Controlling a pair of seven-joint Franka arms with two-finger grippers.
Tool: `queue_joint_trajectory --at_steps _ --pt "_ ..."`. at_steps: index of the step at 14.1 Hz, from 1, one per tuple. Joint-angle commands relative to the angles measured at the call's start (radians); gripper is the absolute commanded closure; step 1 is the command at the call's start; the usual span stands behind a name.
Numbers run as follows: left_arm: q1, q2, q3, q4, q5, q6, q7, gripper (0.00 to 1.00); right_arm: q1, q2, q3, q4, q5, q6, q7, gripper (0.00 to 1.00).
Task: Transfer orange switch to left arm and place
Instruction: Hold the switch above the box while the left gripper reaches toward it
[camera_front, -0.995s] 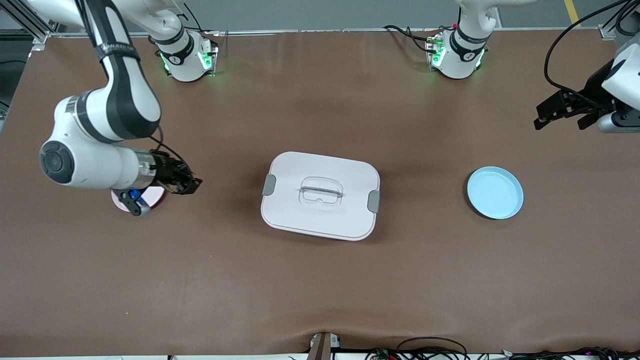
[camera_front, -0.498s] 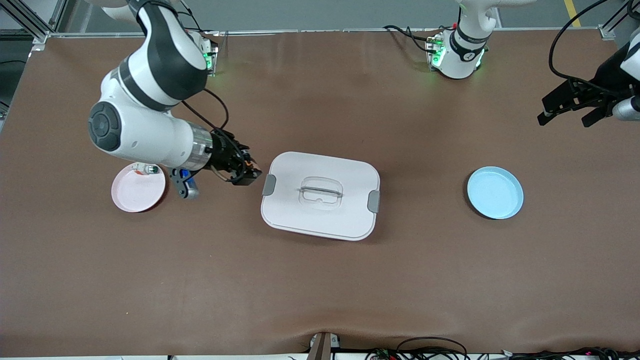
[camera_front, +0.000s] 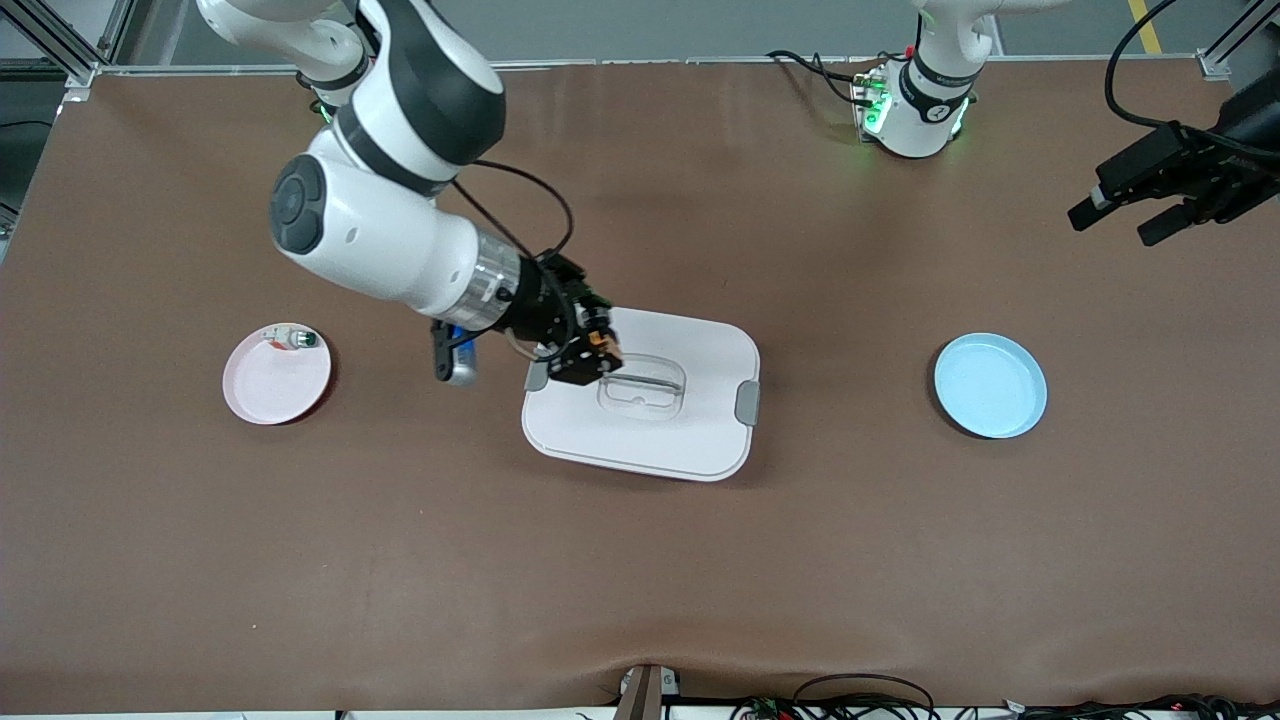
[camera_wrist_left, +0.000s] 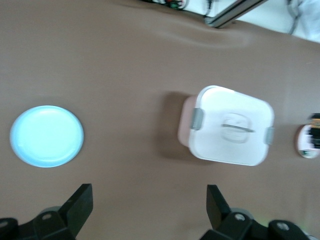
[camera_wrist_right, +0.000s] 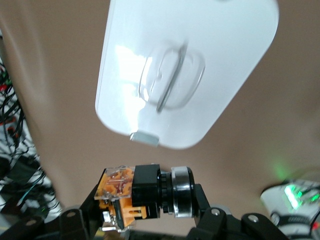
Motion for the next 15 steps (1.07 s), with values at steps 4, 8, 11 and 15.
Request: queue_joint_trajectory --at_steps 4,8,11,15 --pt "-0.006 0.015 0.001 0.014 -0.163 -0.023 0.008 0.00 0.054 0.168 -0.010 0.247 0.073 0.079 0.240 1.00" --pt "-0.020 0.077 -0.007 0.012 -0.325 -0.017 0.008 0.00 0.048 0.169 0.045 0.250 0.073 0.077 0.298 1.00" --pt "-0.057 0.122 -0.028 0.014 -0.379 0.052 0.022 0.00 0.057 0.185 0.045 0.287 0.073 0.083 0.337 1.00" --pt "-0.118 0.190 -0.062 0.017 -0.381 0.173 0.023 0.00 0.066 0.199 0.045 0.300 0.073 0.096 0.348 1.00"
